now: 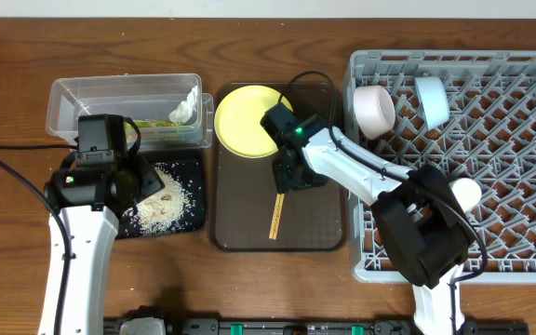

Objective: Sort waste into correct bins and load items into the dishwasher rack
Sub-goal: 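Lower the right gripper and pinch one wooden chopstick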

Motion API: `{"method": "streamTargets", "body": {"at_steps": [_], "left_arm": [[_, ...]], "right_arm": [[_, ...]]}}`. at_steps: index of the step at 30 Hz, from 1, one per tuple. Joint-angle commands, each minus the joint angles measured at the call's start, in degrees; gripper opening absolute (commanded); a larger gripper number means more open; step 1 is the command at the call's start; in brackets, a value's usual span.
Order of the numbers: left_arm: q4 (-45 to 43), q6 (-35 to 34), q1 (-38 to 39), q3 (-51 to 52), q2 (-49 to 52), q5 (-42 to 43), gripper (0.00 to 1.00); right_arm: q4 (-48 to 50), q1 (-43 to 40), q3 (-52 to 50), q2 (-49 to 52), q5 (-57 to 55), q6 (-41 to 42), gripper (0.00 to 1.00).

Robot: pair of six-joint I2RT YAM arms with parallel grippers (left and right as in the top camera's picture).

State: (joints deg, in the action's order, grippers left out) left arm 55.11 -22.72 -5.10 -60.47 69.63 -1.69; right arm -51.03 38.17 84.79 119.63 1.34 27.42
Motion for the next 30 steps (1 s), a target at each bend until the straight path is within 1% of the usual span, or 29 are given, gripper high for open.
{"method": "streamTargets", "body": {"at_steps": [1, 11, 30], "left_arm": [[0.1, -0.5, -0.2, -0.4, -0.4, -0.2, 0.61], [0.1, -0.5, -0.2, -0.4, -0.4, -0.2, 0.61], [0.1, -0.5, -0.2, -0.4, -0.4, -0.3, 0.61]], "right_arm": [[-0.1, 0.7, 0.1, 1.2, -1.2, 2.0, 0.57], [1.7, 1.3, 0.1, 1.2, -0.5, 2.4, 0.58], [-1.1, 1.1, -2.8, 1.4, -2.3, 2.6, 0.57]]}}
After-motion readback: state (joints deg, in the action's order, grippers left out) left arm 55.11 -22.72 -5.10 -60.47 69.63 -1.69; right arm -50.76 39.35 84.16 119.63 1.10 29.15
